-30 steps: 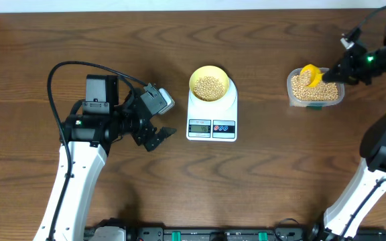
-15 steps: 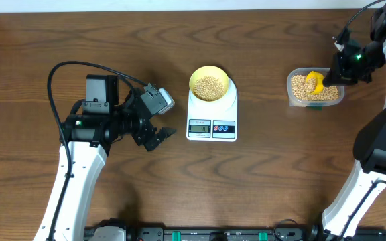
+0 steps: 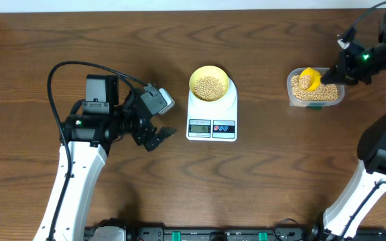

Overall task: Scoop item into bowl and weigh 50g on scale
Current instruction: 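Drag the scoop through the soybeans and lift it filled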

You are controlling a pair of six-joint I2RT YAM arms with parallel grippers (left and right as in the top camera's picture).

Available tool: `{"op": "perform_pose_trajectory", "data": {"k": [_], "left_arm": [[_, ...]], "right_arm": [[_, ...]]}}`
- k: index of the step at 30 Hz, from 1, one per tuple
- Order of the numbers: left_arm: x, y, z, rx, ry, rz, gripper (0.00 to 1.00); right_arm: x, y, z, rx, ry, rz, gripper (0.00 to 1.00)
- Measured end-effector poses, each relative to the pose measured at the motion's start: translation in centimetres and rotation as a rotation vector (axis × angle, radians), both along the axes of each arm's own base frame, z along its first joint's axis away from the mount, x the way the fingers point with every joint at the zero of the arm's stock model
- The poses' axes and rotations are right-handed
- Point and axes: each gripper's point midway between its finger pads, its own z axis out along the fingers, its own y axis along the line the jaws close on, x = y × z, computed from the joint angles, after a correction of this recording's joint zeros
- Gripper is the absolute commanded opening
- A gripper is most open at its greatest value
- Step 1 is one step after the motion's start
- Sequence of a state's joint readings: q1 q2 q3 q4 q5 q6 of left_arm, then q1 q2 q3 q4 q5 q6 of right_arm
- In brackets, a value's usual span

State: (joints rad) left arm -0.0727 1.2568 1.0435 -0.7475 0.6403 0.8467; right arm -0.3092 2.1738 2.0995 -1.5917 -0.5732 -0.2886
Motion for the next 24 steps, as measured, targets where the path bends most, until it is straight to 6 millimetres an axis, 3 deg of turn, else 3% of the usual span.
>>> {"op": "perform_pose_trajectory", "data": {"k": [5,18,24], "left_arm": [[0.0,0.0,0.0,0.0,0.0,0.0,0.98],[0.0,0.0,0.0,0.0,0.0,0.0,0.98],[0.0,0.0,0.0,0.0,0.0,0.0,0.97]], "right_arm": [[0.3,0.0,0.8,0.073,-0.043,-0.008,0.01],[1.9,2.4,3.1,0.244,-0.169,0.024,0.01],[3.3,5.3,3.7,0.275,-0.233,0.082,0.01]]}}
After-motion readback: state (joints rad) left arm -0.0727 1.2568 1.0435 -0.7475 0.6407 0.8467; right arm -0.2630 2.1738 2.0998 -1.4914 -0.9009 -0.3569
